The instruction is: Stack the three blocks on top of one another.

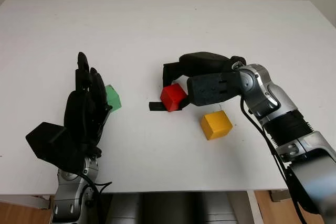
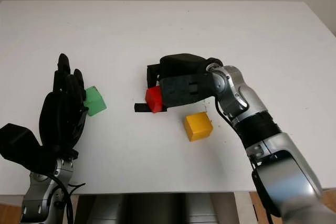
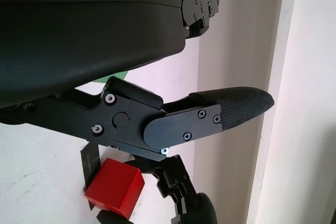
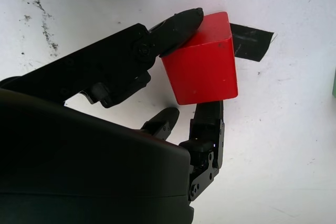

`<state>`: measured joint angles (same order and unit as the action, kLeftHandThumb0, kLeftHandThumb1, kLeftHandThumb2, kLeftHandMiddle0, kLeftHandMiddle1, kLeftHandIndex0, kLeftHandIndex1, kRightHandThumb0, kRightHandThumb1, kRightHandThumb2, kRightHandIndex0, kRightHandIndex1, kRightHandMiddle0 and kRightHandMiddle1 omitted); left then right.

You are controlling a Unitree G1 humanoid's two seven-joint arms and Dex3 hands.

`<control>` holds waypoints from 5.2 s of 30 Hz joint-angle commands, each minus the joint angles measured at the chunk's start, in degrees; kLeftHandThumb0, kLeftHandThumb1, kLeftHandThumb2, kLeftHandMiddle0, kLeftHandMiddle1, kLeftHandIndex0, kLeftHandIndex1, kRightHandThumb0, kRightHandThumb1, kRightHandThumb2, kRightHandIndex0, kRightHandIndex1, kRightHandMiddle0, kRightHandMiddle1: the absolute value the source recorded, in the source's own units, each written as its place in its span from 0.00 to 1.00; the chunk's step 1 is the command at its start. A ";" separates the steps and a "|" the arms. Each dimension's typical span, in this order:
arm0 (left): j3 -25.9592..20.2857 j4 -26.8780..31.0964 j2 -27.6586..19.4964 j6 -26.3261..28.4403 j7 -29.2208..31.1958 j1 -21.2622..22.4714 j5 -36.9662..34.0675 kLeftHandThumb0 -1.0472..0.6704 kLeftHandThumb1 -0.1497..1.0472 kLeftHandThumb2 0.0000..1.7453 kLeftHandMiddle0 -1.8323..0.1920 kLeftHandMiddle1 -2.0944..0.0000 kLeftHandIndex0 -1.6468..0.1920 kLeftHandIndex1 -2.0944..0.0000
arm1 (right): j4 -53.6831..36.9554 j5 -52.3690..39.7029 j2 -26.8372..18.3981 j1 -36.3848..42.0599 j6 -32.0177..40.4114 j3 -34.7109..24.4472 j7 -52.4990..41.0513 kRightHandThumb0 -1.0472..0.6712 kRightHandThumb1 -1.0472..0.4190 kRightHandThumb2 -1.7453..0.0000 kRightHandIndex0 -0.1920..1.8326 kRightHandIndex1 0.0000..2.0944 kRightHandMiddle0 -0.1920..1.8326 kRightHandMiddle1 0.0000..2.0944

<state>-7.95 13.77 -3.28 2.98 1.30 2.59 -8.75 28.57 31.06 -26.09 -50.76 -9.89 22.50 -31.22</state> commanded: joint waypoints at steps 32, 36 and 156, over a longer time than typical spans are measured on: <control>0.59 -0.44 1.73 -1.27 -0.89 -0.75 0.31 0.17 1.00 0.37 1.00 1.00 1.00 1.00 | 3.96 -1.58 2.70 -2.59 -1.68 0.64 -1.27 0.35 0.06 0.97 0.25 0.25 0.28 0.77; 0.52 -0.56 1.88 -1.40 -1.15 -0.76 0.33 0.17 1.00 0.37 1.00 1.00 1.00 1.00 | 4.06 -1.55 2.62 -2.39 -1.97 0.70 -1.11 0.34 0.06 0.97 0.25 0.25 0.28 0.77; -2.67 4.15 -3.36 4.65 1.61 -0.71 -1.35 0.17 1.00 0.38 1.00 1.00 1.00 1.00 | -37.73 7.51 -14.68 44.57 -7.28 -20.75 17.19 0.25 0.10 0.97 0.18 0.03 0.34 0.08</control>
<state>-10.64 16.69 -6.65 7.81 2.98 2.31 -10.16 -8.22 38.86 -40.11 -6.57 -17.18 1.68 -13.89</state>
